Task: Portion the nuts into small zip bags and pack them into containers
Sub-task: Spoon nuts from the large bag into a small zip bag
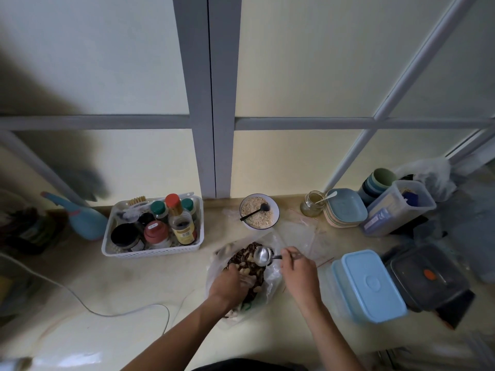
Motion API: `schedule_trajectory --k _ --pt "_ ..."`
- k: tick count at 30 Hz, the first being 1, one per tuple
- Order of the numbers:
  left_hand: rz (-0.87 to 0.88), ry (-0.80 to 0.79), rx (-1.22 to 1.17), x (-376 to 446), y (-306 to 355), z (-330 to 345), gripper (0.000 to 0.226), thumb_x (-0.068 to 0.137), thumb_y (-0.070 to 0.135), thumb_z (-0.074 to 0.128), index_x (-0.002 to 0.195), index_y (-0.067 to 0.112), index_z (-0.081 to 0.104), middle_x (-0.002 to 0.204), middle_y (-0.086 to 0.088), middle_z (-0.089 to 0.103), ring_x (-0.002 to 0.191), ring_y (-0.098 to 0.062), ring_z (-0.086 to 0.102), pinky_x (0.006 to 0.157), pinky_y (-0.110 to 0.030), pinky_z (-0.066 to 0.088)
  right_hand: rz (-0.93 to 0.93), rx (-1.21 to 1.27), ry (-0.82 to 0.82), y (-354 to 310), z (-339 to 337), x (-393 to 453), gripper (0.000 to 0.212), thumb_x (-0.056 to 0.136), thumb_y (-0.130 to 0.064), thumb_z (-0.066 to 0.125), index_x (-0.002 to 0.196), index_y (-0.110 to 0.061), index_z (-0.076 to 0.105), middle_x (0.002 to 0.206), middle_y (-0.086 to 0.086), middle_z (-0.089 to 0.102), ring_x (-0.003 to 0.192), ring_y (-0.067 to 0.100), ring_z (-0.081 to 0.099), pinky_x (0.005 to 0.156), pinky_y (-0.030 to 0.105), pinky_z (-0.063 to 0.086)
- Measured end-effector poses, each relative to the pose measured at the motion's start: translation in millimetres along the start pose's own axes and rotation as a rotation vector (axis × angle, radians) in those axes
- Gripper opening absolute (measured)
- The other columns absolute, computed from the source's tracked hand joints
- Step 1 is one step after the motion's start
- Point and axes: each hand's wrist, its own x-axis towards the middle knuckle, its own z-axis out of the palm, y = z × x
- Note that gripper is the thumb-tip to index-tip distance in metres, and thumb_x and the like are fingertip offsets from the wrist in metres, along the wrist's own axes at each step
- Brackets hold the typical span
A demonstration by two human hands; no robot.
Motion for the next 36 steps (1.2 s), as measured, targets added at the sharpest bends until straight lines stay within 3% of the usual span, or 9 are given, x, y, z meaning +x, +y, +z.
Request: schedule_trajectory --k 2,6,10,16,20,24,28,36 --pt "-0.031 0.000 0.035 -1.0 0.5 -3.3 0.047 0.087 0.041 0.060 0.122 0.010 0.049 0.110 0.001 0.073 0.103 -0.016 0.068 0.085 -0.028 0.056 -0.090 -0.097 -0.043 -10.2 5.5 -5.0 0.031 0.108 -0.030 0.041 0.086 -0.021 0.060 0.063 -0.009 0.058 0.059 0.003 0.056 0.052 0.015 0.040" --pt "-0.096 -0.023 0.045 0.1 -4.7 -4.9 0.054 0.078 0.036 0.055 0.126 0.010 0.051 0.107 0.005 0.074 0.101 -0.012 0.068 0.083 -0.030 0.059 -0.253 -0.269 -0.073 -25.8 12.8 -11.9 0.030 0.109 -0.034 0.040 0.102 -0.020 0.066 0.080 -0.008 0.060 0.069 0.010 0.053 0.058 0.021 0.033" --pt "-0.108 -0.005 0.087 -4.4 0.8 -7.8 0.045 0.086 0.028 0.057 0.127 0.009 0.050 0.109 0.001 0.073 0.102 -0.014 0.068 0.081 -0.027 0.058 -0.320 -0.357 -0.075 -30.4 15.0 -10.2 0.035 0.109 -0.034 0.039 0.108 -0.018 0.070 0.087 0.001 0.071 0.072 0.017 0.061 0.064 0.027 0.042" --pt "-0.123 0.002 0.094 -6.6 4.2 -4.3 0.049 0.089 0.027 0.058 0.132 0.008 0.045 0.118 -0.006 0.068 0.110 -0.022 0.065 0.089 -0.035 0.057 -0.262 -0.363 -0.155 -28.5 23.3 -11.0 0.040 0.110 -0.035 0.034 0.103 -0.011 0.065 0.083 0.010 0.071 0.076 0.025 0.068 0.069 0.033 0.051" --pt "-0.112 0.014 0.081 -7.7 4.6 -3.3 0.052 0.090 0.035 0.057 0.132 0.007 0.046 0.119 -0.007 0.068 0.110 -0.023 0.065 0.092 -0.036 0.055 -0.099 -0.163 -0.176 -17.0 37.4 -7.7 0.041 0.109 -0.037 0.035 0.099 -0.012 0.067 0.079 0.007 0.074 0.074 0.021 0.074 0.071 0.037 0.060" --pt "-0.097 0.010 0.107 -9.8 3.8 -2.4 0.046 0.090 0.032 0.059 0.130 0.010 0.048 0.125 -0.007 0.064 0.115 -0.023 0.062 0.095 -0.035 0.053 0.145 0.228 -0.146 -11.9 42.1 -10.3 0.036 0.109 -0.030 0.043 0.101 -0.008 0.071 0.077 0.004 0.076 0.063 0.007 0.074 0.062 0.029 0.062" --pt "-0.103 0.000 0.102 -11.0 4.4 -0.8 0.045 0.090 0.030 0.060 0.128 0.010 0.047 0.126 -0.009 0.063 0.115 -0.025 0.061 0.095 -0.035 0.053 0.334 0.566 -0.120 -6.0 45.0 -12.2 0.033 0.108 -0.019 0.047 0.105 0.001 0.073 0.079 0.010 0.078 0.070 0.020 0.077 0.057 0.027 0.060" --pt "-0.105 -0.001 0.092 -8.4 3.2 0.1 0.051 0.092 0.039 0.059 0.131 0.009 0.043 0.130 -0.013 0.058 0.116 -0.028 0.060 0.095 -0.037 0.052 0.494 0.910 -0.107 5.7 44.0 -16.9 0.030 0.108 -0.020 0.047 0.107 0.003 0.067 0.090 0.019 0.078 0.086 0.033 0.078 0.065 0.030 0.061"
